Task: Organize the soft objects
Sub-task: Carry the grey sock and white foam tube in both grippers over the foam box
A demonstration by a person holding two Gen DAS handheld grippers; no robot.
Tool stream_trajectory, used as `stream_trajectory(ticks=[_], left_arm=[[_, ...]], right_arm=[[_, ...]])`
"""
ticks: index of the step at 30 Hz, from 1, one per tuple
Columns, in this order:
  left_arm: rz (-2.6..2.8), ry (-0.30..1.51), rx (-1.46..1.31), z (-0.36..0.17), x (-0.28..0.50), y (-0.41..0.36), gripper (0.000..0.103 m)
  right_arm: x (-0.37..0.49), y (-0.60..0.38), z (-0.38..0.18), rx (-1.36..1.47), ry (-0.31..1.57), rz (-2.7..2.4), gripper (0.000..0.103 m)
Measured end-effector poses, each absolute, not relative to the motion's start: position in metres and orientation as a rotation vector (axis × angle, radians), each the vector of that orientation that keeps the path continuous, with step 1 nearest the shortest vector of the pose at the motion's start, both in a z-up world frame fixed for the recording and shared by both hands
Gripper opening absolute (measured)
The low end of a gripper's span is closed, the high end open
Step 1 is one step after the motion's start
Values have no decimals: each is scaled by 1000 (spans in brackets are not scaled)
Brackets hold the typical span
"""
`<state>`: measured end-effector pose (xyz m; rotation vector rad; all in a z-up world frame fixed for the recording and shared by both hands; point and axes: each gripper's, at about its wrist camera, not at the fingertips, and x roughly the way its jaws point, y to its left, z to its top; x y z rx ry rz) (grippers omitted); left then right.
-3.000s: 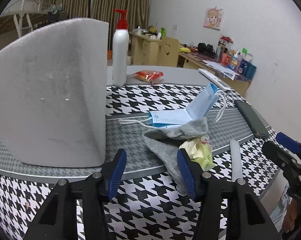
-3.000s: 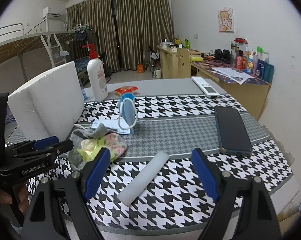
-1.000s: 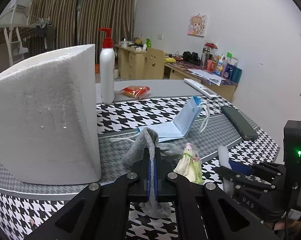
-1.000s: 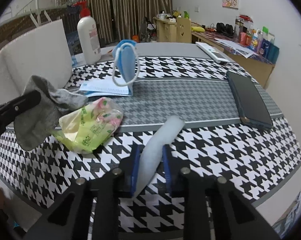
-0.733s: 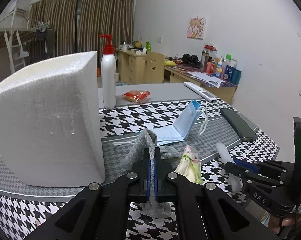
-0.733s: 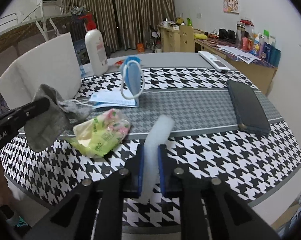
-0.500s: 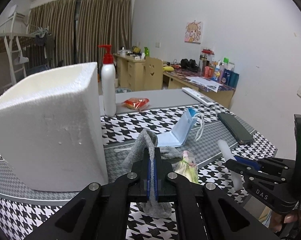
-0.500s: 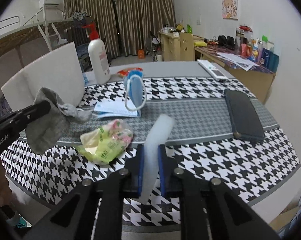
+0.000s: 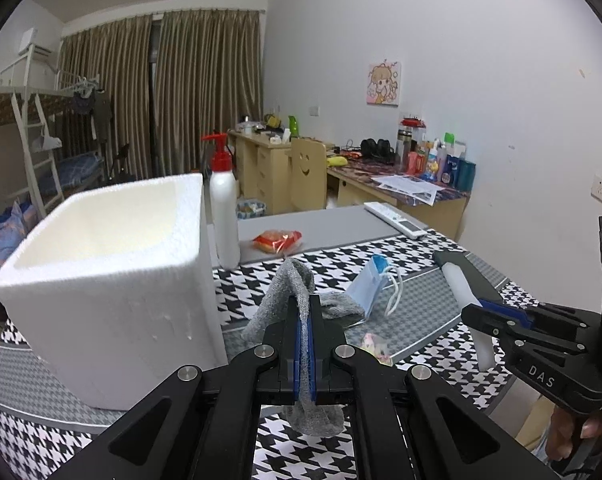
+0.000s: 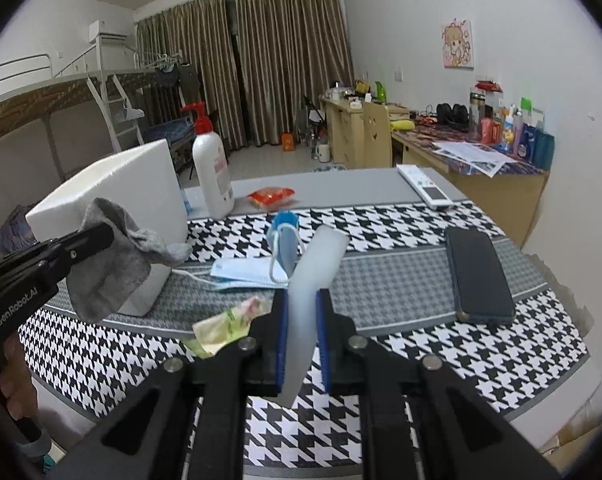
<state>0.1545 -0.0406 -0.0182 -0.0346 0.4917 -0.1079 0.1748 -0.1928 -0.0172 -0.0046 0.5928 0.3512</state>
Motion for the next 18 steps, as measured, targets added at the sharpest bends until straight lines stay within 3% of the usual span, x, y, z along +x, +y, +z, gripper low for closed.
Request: stream_trajectory(ticks=[18], left_arm=[[-107, 408, 21, 22, 152, -41, 2]], right_arm=[[171, -187, 17, 6, 488, 397, 17]])
